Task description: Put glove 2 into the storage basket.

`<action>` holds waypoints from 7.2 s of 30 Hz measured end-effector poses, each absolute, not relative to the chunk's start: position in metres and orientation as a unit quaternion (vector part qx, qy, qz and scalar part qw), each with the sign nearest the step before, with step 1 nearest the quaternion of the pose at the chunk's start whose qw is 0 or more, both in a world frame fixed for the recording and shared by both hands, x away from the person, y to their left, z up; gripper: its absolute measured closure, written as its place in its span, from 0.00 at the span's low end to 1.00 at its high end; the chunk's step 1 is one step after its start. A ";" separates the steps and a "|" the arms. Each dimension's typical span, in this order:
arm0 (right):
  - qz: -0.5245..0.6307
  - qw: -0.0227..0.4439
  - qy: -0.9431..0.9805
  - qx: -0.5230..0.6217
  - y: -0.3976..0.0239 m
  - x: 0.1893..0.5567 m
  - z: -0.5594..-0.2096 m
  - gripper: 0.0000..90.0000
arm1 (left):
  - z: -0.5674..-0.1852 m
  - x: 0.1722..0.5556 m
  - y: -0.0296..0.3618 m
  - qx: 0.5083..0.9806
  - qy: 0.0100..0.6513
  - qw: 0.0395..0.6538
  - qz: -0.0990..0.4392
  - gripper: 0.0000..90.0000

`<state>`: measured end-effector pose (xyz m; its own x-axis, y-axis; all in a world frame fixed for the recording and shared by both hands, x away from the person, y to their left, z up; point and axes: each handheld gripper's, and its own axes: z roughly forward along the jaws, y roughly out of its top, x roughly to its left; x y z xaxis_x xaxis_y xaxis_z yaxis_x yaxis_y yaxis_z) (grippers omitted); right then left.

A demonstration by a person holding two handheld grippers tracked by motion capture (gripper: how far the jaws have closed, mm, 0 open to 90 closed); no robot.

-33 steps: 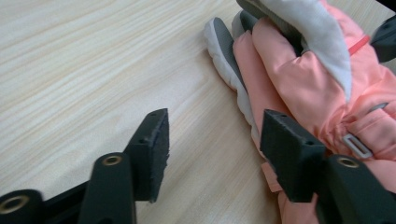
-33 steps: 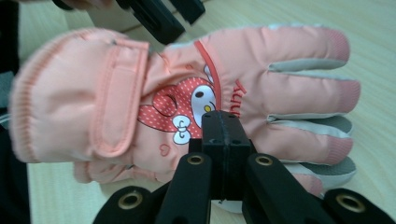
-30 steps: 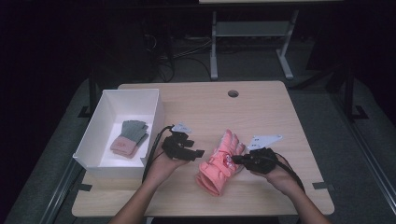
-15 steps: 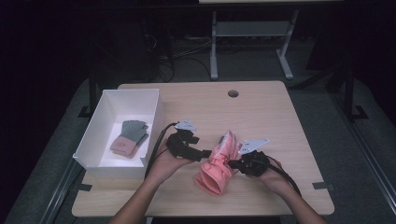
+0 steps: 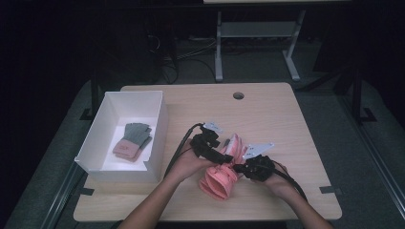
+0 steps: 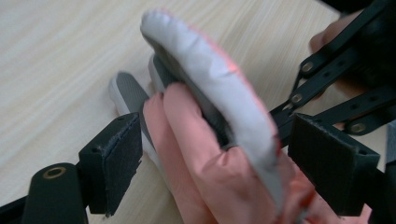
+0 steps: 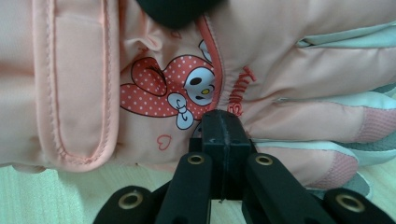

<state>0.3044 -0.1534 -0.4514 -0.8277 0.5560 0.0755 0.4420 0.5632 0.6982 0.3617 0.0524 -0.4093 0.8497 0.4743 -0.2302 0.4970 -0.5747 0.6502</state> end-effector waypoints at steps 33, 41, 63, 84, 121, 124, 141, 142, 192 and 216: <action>0.361 0.082 0.886 0.281 -0.151 0.303 -0.456 1.00 | -0.458 0.376 0.049 0.882 0.290 0.337 -0.159 0.30; 0.362 0.083 0.885 0.281 -0.151 0.304 -0.456 1.00 | -0.457 0.379 0.054 0.875 0.291 0.346 -0.172 0.60; 0.418 0.085 0.844 0.325 -0.200 0.282 -0.427 0.62 | -0.432 0.373 0.061 0.862 0.305 0.365 -0.176 0.70; 0.359 0.100 0.839 0.397 -0.230 0.269 -0.450 0.12 | -0.368 0.374 0.092 0.862 0.313 0.373 -0.144 0.69; 0.363 0.109 0.834 0.400 -0.231 0.271 -0.456 0.11 | -0.242 0.391 0.265 0.809 0.417 0.413 -0.030 0.68; 0.363 0.111 0.835 0.399 -0.230 0.271 -0.455 0.10 | -0.245 0.394 0.285 0.799 0.438 0.412 -0.020 0.68; 0.365 0.110 0.833 0.402 -0.232 0.271 -0.455 0.10 | -0.290 0.415 0.335 0.768 0.523 0.369 -0.008 0.68; 0.365 0.110 0.833 0.401 -0.232 0.271 -0.455 0.11 | -0.294 0.416 0.337 0.766 0.529 0.366 -0.009 0.68; 0.368 0.112 0.832 0.400 -0.232 0.271 -0.454 0.11 | -0.396 0.440 0.313 0.789 0.535 0.299 -0.049 0.20; 0.372 0.110 0.831 0.399 -0.235 0.274 -0.455 0.10 | -0.313 0.421 0.319 0.797 0.485 0.357 0.043 0.19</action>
